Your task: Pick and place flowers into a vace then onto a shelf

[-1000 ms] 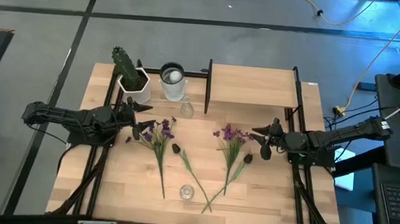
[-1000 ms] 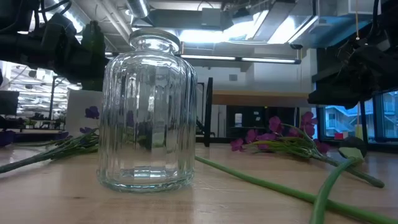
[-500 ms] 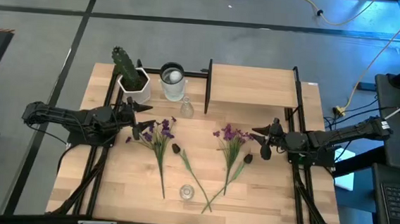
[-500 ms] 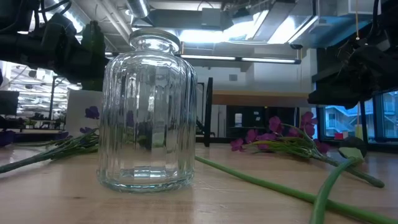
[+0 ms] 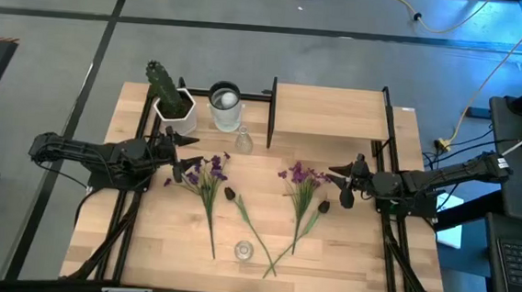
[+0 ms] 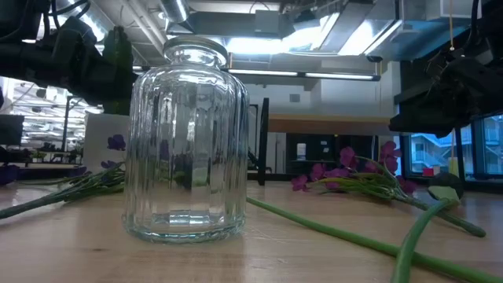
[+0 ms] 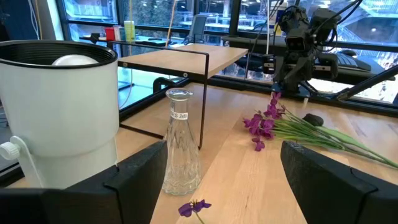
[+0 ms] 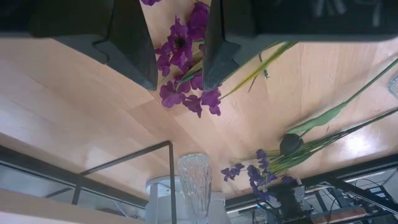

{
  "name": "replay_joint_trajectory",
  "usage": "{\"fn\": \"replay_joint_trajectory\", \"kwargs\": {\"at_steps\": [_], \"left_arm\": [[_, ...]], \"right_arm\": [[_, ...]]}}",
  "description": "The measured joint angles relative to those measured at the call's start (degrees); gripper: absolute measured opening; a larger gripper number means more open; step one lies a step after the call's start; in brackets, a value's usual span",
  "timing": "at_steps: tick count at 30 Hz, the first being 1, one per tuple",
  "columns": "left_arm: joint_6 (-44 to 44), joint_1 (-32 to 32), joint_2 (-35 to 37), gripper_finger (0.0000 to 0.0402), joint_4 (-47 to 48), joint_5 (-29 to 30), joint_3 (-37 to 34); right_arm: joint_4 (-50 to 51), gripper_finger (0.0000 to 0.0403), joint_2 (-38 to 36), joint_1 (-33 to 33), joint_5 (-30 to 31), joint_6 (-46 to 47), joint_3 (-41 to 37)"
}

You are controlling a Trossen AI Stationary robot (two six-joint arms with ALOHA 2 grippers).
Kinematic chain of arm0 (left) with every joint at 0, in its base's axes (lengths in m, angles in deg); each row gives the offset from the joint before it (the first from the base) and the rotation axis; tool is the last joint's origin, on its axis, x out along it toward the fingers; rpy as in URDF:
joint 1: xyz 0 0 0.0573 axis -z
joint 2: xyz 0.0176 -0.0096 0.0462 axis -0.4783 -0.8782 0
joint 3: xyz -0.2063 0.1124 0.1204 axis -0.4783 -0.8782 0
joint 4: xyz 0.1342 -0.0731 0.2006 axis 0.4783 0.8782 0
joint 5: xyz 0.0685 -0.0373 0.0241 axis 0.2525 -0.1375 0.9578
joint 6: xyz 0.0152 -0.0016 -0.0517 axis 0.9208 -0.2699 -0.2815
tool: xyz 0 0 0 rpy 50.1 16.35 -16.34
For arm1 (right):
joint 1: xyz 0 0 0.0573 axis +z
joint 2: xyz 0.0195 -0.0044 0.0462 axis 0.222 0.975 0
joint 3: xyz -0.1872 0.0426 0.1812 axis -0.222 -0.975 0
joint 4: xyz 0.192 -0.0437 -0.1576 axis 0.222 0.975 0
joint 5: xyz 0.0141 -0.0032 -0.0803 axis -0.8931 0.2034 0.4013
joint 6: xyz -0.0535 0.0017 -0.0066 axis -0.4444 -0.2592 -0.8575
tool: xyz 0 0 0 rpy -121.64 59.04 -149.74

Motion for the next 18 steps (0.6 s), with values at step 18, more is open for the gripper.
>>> {"fn": "replay_joint_trajectory", "kwargs": {"at_steps": [18], "left_arm": [[0.02,0.0,0.0,0.0306,0.02,0.01,0.0]], "right_arm": [[-1.35,0.013,0.0,-0.01,-0.02,1.73,0.0]]}}
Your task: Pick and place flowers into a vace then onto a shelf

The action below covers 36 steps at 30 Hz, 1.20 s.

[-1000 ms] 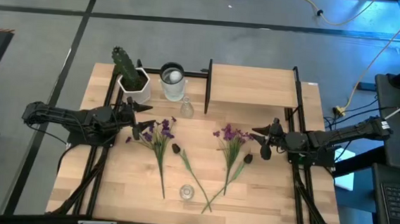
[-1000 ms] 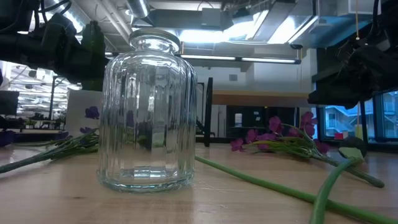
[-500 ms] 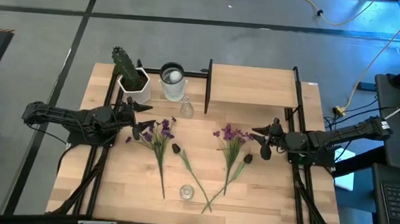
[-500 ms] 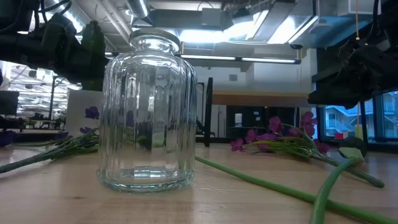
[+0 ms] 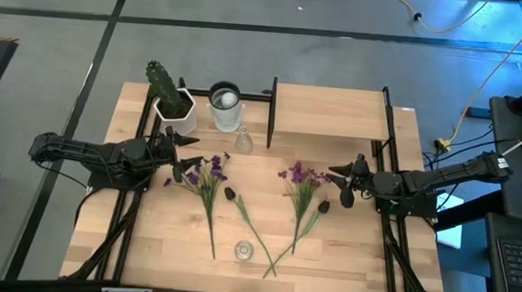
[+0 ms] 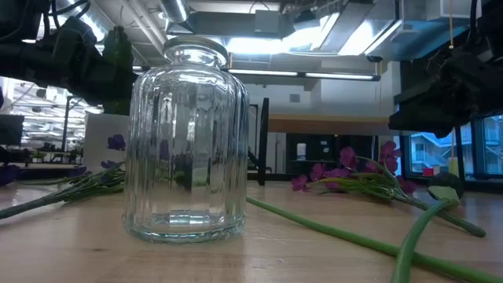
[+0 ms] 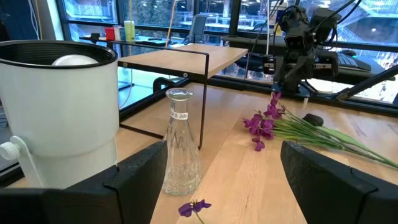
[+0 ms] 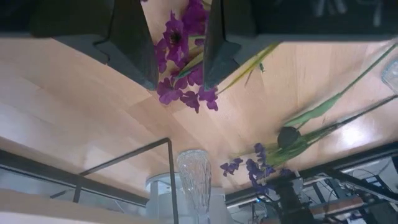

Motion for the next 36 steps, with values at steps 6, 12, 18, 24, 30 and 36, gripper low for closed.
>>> {"fn": "replay_joint_trajectory", "kwargs": {"at_steps": [6,12,18,24,30,36], "left_arm": [[-0.02,0.0,0.01,0.0306,-0.01,0.0,0.01],[-0.02,0.0,0.0,0.0306,-0.02,-0.02,0.0],[-0.02,0.0,0.0,0.0306,-0.02,-0.02,0.0],[-0.01,0.0,0.01,0.0306,-0.01,0.0,0.02],[-0.02,0.0,0.0,0.0306,-0.02,0.0,0.0],[1.17,0.0,0.0,0.0306,-0.34,-0.01,0.0]], "right_arm": [[-0.8,0.013,0.0,0.0,0.02,-0.16,0.0],[-0.79,0.013,0.0,0.0,0.02,0.82,0.0],[-0.8,0.013,0.0,0.01,0.05,5.83,0.0],[-0.8,0.013,0.0,-0.01,0.18,13.14,0.0],[-0.75,0.013,0.0,0.01,0.2,11.26,0.0],[-0.35,0.013,0.02,-0.01,0.24,9.24,0.0]]}}
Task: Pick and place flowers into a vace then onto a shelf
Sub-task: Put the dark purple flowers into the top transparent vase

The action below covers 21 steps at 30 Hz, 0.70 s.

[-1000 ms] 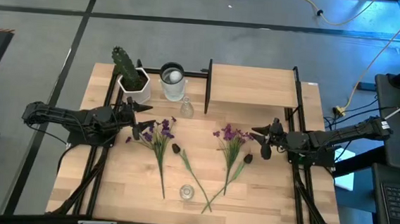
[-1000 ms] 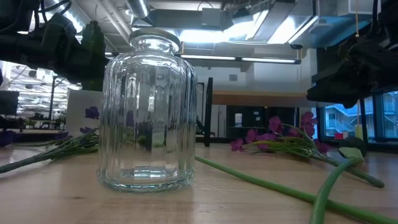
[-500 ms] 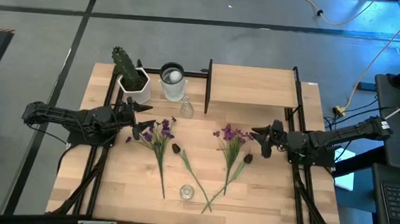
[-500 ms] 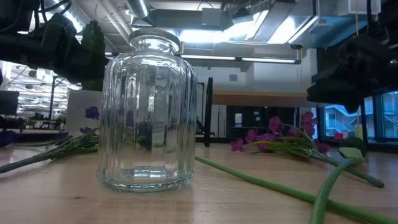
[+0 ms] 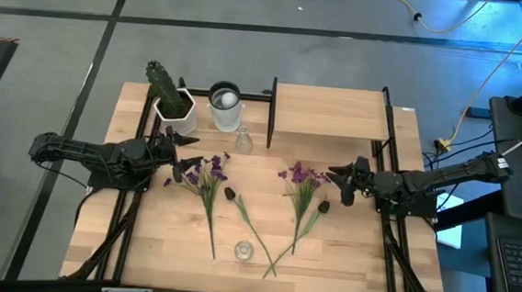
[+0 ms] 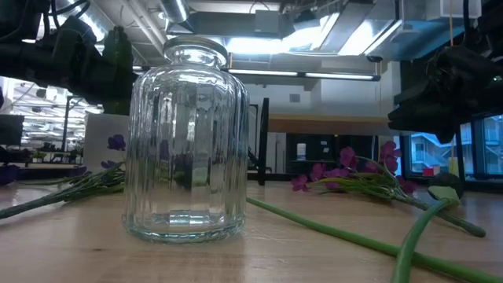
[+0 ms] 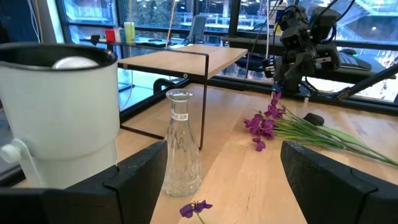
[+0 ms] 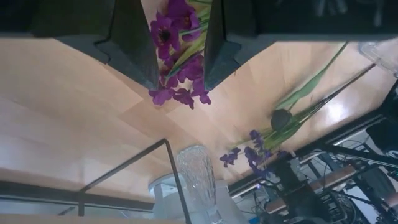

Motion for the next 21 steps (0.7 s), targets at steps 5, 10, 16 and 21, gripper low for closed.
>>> {"fn": "replay_joint_trajectory", "kwargs": {"at_steps": [5,10,16,21], "left_arm": [[-0.23,0.0,0.02,0.0306,-0.14,-0.38,0.0],[-4.03,0.0,0.02,0.0306,-0.14,-0.5,0.0],[-8.51,0.0,0.02,0.0306,-0.31,-6.39,0.0],[-11.33,0.0,0.02,0.0306,-0.22,-10.53,0.0]], "right_arm": [[0.75,0.013,-0.01,0.0,0.01,-1.6,0.01],[0.87,0.013,-0.02,0.02,0.02,-1.74,0.0],[0.85,0.013,-0.02,0.0,0.84,-1.61,0.0],[0.85,0.013,-0.02,0.02,4.18,-0.47,0.0]]}}
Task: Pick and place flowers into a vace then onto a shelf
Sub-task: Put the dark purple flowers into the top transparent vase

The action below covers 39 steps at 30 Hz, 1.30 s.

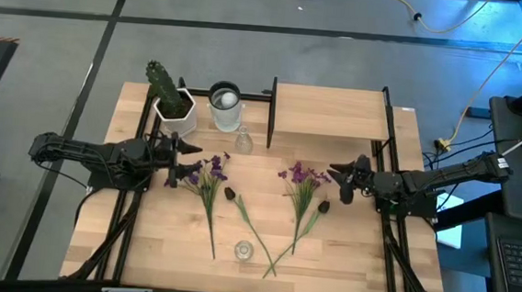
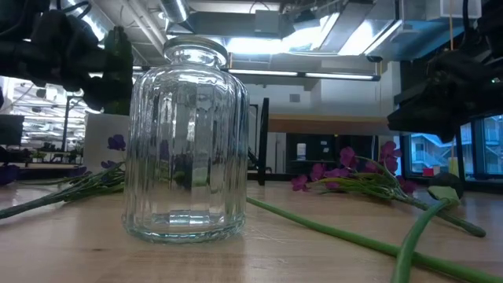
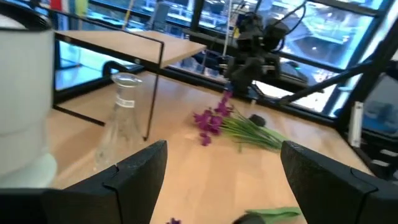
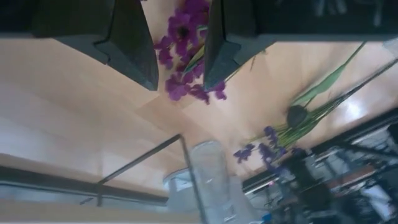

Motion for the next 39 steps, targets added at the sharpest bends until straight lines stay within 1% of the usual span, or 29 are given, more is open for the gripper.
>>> {"fn": "replay_joint_trajectory", "kwargs": {"at_steps": [3,6,10,17,21,24,28,32,34,37,39], "left_arm": [[-3.66,0.0,0.0,0.0306,-0.89,-0.03,0.02],[-6.78,0.0,0.0,0.0306,-1.51,-0.02,0.01],[-7.75,0.0,0.0,0.0306,-1.51,0.36,0.0],[-7.71,0.0,0.0,0.0306,-1.49,6.06,0.0],[-10.84,0.0,0.0,0.0306,-1.68,6.57,0.0],[-12.04,-0.01,0.0,0.0306,-2.77,8.18,0.01],[-13.84,-0.02,0.0,0.0306,-6.01,8.26,0.0],[-15.22,-0.01,-0.21,0.0306,-6.68,6.19,0.0],[-16.31,0.0,-0.84,0.0306,-8.57,5.47,0.09],[-14.86,0.0,-2.81,0.0306,-9.0,3.18,2.73],[-11.93,0.0,-5.47,0.0306,-8.14,2.99,5.8]], "right_arm": [[0.0,0.013,0.02,0.0,2.15,0.78,0.0],[0.0,0.013,0.0,0.0,2.62,2.01,0.0],[0.38,0.013,0.0,0.0,2.91,3.51,0.0],[0.87,0.013,0.02,0.0,7.19,4.96,0.0],[0.85,0.013,0.02,0.0,7.32,4.98,0.0],[0.87,0.013,0.02,0.0,7.31,6.04,0.0],[0.87,0.013,0.02,-0.02,7.32,6.52,0.02],[0.85,0.013,0.02,0.0,7.33,7.98,0.0],[0.87,0.013,0.02,0.0,7.35,7.94,0.0],[0.87,0.013,0.02,0.0,8.63,7.91,0.0],[0.85,0.013,0.02,0.0,9.77,7.84,0.0]]}}
